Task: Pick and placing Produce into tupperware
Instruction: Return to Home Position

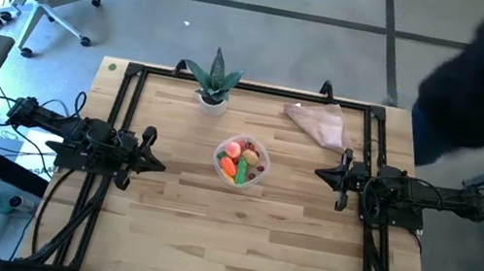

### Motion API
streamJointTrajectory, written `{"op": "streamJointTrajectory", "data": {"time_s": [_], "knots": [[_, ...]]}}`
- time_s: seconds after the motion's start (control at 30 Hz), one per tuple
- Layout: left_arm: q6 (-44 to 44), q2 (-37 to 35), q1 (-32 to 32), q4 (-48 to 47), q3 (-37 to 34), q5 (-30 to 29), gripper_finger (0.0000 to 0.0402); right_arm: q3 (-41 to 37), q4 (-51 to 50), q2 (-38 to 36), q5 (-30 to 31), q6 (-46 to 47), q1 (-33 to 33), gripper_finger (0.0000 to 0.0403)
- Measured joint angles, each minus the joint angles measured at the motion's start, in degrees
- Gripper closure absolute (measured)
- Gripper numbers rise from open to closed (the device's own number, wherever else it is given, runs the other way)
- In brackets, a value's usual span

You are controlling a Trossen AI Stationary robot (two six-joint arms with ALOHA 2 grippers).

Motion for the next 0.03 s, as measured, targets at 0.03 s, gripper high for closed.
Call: {"op": "streamJointTrajectory", "data": {"time_s": [0.03], "knots": [[0.0, 0.0, 0.0, 0.0, 0.0, 0.0, 0.0389, 0.0, 0.0, 0.0, 0.0, 0.0, 0.0, 0.0402]]}}
